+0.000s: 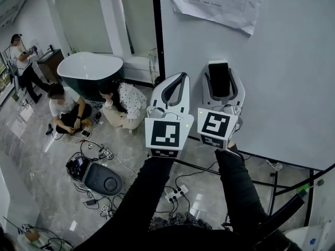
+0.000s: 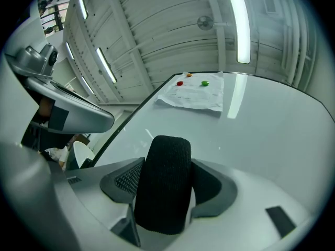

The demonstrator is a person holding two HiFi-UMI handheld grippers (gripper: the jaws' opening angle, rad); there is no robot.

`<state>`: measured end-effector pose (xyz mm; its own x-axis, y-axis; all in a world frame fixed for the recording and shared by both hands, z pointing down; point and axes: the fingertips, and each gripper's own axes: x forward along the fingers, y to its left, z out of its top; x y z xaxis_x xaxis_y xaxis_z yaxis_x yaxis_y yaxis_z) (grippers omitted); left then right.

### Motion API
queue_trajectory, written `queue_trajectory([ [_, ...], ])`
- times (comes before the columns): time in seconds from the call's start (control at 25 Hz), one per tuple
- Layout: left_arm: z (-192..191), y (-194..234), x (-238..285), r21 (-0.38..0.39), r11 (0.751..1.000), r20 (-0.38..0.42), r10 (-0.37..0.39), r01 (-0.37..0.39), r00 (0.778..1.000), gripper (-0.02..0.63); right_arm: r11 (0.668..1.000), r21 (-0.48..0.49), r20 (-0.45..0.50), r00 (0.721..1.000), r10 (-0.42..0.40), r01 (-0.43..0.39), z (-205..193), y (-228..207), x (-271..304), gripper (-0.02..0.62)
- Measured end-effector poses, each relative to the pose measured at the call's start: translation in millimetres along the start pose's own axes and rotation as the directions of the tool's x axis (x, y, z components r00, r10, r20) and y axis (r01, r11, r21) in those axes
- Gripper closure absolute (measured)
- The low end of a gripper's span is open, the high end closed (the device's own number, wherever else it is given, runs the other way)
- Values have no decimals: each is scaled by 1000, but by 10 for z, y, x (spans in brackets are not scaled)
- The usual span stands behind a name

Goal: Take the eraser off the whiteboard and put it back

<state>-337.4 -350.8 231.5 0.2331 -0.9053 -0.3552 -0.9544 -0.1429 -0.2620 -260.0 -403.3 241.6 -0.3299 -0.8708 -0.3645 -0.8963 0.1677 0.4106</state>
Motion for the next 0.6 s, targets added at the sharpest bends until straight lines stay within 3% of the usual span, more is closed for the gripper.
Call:
queue_trajectory([
  [0.6, -54, 94, -5, -8, 1000, -2, -17, 17, 1000, 600, 990, -105, -64, 992, -105, 98, -21, 12, 22, 319],
])
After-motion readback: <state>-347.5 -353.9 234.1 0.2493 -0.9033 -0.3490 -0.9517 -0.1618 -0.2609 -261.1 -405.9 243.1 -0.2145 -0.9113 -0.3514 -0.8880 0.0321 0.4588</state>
